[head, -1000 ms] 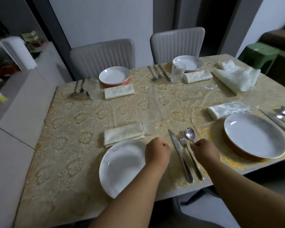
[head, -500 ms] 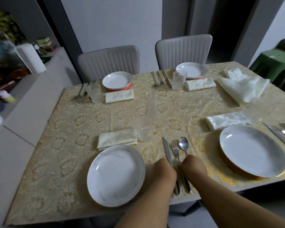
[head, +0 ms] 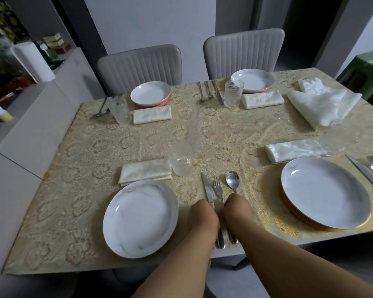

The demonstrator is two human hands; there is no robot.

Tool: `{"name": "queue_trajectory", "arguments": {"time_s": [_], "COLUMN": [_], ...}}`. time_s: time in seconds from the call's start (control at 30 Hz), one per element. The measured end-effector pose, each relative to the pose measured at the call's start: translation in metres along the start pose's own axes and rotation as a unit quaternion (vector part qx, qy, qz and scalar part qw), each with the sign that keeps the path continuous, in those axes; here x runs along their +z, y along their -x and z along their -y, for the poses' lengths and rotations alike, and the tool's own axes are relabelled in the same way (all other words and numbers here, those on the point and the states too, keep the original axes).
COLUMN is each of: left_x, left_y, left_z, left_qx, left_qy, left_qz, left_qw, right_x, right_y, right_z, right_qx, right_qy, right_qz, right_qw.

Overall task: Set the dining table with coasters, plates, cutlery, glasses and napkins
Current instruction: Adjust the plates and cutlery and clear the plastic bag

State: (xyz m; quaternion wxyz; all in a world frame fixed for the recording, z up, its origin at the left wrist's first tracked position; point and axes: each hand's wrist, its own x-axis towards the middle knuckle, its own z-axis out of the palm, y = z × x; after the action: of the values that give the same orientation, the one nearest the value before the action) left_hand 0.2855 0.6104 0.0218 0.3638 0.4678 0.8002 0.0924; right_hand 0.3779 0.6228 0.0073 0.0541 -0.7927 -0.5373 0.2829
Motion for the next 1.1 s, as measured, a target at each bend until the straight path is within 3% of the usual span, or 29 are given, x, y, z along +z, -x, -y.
{"name": "queue_trajectory", "arguments": {"time_s": [0.4, 0.6, 0.83, 1.1], "left_x": [-0.005, -0.008, -0.007, -0.007], "left_y": [-0.002, 0.0, -0.002, -0.001], "left_z": [0.006, 0.011, 0.013, 0.013], "left_qx": [0.012, 0.036, 0.038, 0.042], "left_qy": [-0.047, -0.078, -0.074, -0.08], "left_qz": [-0.012, -0.012, -0.006, -0.012], "left_qw": [0.999, 0.996, 0.997, 0.996], "right_x": [0.002, -0.011, -0.009, -0.006], "right_y": [0.004, -0.001, -0.004, -0.004], "right_z": [0.008, -0.01, -0.014, -0.009], "right_qx": [-0.014, 0.048, 0.08, 0.072], "right_qy": [-0.019, -0.08, -0.049, -0.028], "right_qz": [0.018, -0.104, -0.044, -0.032], "right_qw": [1.0, 0.99, 0.995, 0.997]}}
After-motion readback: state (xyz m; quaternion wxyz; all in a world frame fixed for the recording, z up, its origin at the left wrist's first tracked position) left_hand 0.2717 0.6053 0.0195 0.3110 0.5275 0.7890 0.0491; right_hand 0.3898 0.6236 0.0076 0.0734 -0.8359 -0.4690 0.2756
